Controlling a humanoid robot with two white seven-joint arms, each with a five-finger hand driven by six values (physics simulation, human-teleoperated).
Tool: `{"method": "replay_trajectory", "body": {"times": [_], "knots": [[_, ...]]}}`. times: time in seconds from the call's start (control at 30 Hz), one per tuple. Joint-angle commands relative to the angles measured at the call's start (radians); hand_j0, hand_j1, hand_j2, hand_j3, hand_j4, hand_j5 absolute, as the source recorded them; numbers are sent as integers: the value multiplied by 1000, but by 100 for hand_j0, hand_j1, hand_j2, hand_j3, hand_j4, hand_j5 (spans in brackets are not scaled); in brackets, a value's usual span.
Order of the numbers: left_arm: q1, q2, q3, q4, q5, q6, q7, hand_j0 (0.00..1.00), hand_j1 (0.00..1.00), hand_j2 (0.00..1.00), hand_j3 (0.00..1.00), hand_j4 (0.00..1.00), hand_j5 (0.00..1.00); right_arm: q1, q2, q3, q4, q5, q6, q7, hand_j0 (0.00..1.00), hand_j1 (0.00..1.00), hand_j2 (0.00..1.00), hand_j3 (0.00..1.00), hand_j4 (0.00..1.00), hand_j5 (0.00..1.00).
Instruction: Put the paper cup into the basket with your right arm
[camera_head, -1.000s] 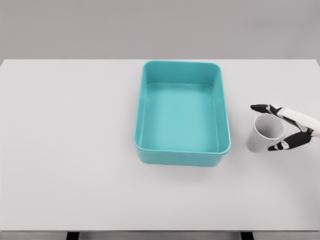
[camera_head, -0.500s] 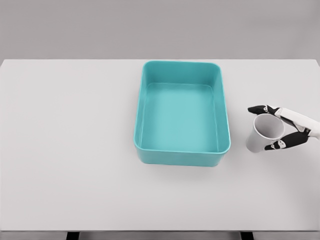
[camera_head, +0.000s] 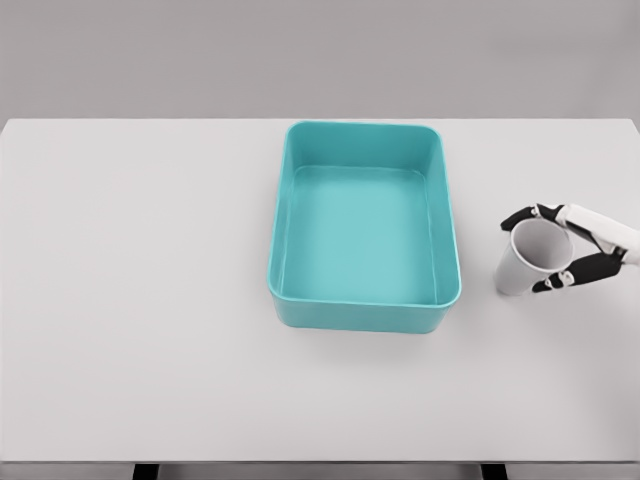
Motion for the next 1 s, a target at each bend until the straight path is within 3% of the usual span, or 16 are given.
{"method": "replay_trajectory", "body": {"times": [0.0, 0.23, 0.33, 0.53, 0.97], "knots": [[0, 0, 0, 0, 0, 0, 0, 100, 100, 100, 100, 100, 100, 0, 7, -22, -10, -5, -1, 0, 68, 68, 68, 68, 68, 68], [0, 0, 0, 0, 0, 0, 0, 100, 100, 100, 100, 100, 100, -2, 26, -125, -56, -3, 4, 0, 68, 68, 68, 68, 68, 68], [0, 0, 0, 0, 0, 0, 0, 100, 100, 100, 100, 100, 100, -2, 32, -142, -73, -3, 6, 0, 59, 59, 59, 59, 59, 59], [0, 0, 0, 0, 0, 0, 0, 100, 100, 100, 100, 100, 100, -14, 52, -182, -97, 0, 1, 0, 57, 57, 57, 57, 57, 57], [0, 0, 0, 2, 0, 0, 0, 100, 100, 100, 100, 100, 100, -25, 65, -225, -290, 41, 1, 0, 58, 58, 58, 58, 58, 58]]}}
